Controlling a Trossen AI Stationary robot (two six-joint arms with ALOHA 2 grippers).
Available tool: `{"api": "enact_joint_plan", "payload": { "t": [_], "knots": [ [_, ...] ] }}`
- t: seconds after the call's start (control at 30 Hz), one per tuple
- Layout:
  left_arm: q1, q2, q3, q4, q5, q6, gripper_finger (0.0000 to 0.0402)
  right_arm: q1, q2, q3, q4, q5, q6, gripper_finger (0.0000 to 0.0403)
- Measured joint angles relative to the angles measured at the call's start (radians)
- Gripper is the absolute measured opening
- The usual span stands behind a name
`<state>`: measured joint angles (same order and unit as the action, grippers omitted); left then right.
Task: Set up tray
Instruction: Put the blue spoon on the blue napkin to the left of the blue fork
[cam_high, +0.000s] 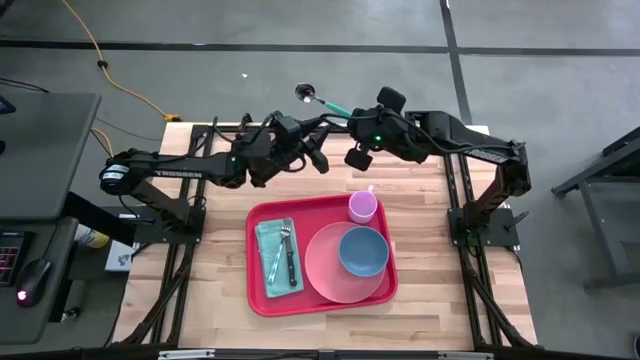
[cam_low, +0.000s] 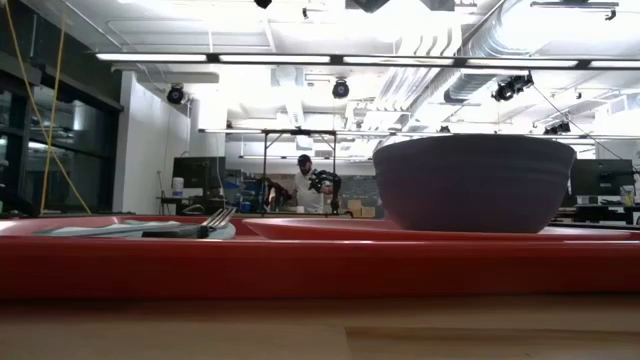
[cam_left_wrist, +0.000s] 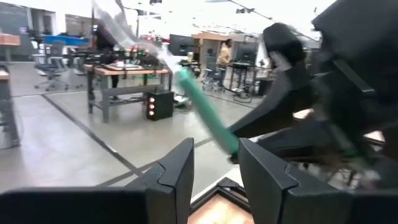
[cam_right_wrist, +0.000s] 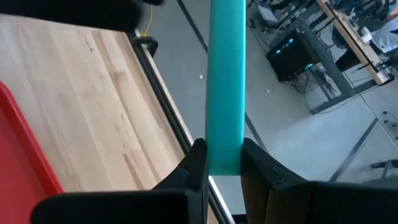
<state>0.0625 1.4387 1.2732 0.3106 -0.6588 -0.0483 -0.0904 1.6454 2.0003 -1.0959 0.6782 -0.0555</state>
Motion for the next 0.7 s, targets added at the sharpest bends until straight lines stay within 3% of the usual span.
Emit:
{"api": "enact_joint_plan", "payload": {
  "t": [0.37, 0.7],
  "knots": [
    [0.071, 0.0, 0.0, 0.049, 0.236, -0.008, 0.0156, -0.003, -0.008, 0.0, 0.04, -0.007, -0.038, 0.004],
    [0.088, 0.0, 0.0, 0.055, 0.239, -0.008, 0.0156, -0.006, -0.008, 0.0, 0.052, -0.008, -0.05, 0.004]
  ]
}}
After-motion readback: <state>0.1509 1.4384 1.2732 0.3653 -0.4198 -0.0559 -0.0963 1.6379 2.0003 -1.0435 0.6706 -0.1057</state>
